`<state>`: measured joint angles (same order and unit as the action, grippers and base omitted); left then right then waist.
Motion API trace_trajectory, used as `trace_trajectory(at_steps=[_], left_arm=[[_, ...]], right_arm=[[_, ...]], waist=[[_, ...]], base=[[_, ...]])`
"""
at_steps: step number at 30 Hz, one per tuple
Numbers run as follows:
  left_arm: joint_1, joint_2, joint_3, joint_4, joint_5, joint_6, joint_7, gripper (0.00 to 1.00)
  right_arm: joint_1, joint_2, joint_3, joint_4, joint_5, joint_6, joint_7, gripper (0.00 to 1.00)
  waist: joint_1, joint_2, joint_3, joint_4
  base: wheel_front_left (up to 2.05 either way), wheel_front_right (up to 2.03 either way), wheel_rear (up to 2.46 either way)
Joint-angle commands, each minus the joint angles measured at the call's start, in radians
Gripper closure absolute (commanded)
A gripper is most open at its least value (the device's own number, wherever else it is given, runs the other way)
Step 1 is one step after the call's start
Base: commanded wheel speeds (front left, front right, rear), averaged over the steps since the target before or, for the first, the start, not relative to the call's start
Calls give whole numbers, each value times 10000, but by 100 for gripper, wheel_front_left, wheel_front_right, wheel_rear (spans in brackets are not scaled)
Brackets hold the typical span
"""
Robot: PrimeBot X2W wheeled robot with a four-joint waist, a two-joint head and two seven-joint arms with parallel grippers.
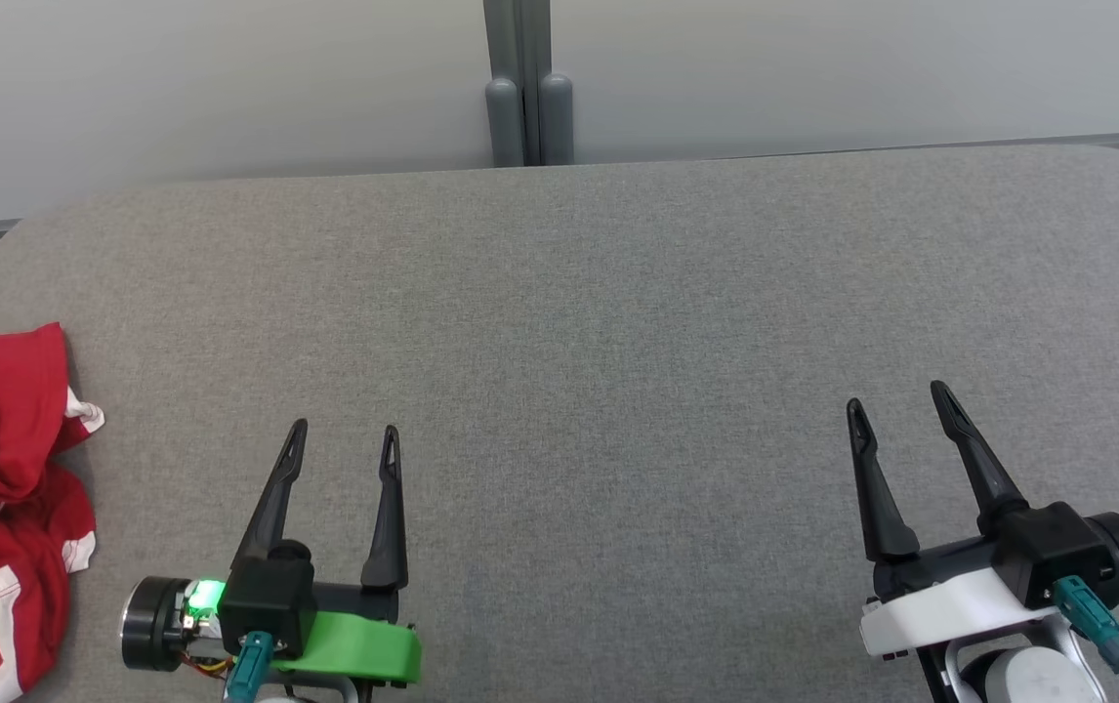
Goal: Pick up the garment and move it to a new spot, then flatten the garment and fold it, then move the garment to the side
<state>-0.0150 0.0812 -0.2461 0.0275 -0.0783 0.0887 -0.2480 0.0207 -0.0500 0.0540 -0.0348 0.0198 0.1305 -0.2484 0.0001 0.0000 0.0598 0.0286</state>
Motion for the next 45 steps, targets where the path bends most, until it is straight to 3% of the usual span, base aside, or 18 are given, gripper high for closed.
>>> trace_trajectory(at_steps=[1, 7, 28, 36, 45], left_arm=[[151, -5, 33, 149, 97, -45, -91, 0], [111, -100, 140, 391, 471, -174, -202, 0], [77, -268, 283, 575, 567, -413, -167, 0], [63, -289, 299, 522, 482, -350, -167, 0], [167, -302, 322, 510, 483, -200, -167, 0]], right_arm=[[134, -9, 25, -84, -241, 4, -89, 0], [146, -11, 87, -167, -692, 2, -192, 0], [282, -10, 72, -53, -695, 2, -176, 0], [453, -8, 151, -32, -678, 2, -175, 0], [521, -37, 338, -17, -567, 2, -175, 0]], waist=[[-1, 0, 4, 6], [-1, 0, 49, 14], [-1, 0, -64, 237], [-1, 0, -121, 1013], [-1, 0, -150, 2493]], base=[[0, 0, 0], [0, 0, 0], [0, 0, 0], [0, 0, 0], [0, 0, 0]])
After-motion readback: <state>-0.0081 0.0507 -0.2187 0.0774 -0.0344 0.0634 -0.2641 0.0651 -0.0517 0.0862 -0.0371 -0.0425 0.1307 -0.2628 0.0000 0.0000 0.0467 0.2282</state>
